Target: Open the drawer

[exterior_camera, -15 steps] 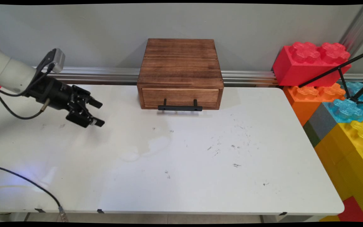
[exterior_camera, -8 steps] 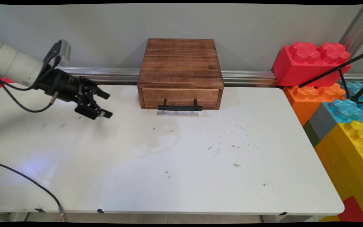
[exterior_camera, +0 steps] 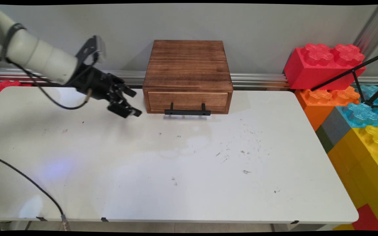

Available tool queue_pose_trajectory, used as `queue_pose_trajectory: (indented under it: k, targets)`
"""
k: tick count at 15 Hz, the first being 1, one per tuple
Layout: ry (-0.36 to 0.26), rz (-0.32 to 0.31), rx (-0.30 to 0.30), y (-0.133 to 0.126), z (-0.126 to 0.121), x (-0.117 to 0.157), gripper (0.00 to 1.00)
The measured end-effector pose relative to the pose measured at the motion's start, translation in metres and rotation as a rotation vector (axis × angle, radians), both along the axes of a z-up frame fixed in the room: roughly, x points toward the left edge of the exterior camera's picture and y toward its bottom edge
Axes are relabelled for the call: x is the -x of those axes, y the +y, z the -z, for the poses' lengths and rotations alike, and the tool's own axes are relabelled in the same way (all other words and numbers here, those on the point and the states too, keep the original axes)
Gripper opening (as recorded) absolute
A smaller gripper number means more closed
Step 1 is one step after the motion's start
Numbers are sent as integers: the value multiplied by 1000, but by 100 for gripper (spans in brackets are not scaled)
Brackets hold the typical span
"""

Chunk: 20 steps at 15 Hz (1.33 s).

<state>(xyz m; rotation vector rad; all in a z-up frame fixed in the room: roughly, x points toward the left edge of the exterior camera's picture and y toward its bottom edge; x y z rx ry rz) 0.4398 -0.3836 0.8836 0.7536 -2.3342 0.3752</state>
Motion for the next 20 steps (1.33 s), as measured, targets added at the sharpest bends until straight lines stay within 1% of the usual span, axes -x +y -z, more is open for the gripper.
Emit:
queue_pose_trajectory:
  k: [5,8,11,14,20]
  targets:
    - [-21,-10,-16,-18,0,43,100]
    - [-38,6,-24,-32,3,73,100]
    - [-59,18,-28,-45,6,96,100]
    - [-94,27,-38,-64,13,125,100]
    - [-149,44,-58,-91,23,159,100]
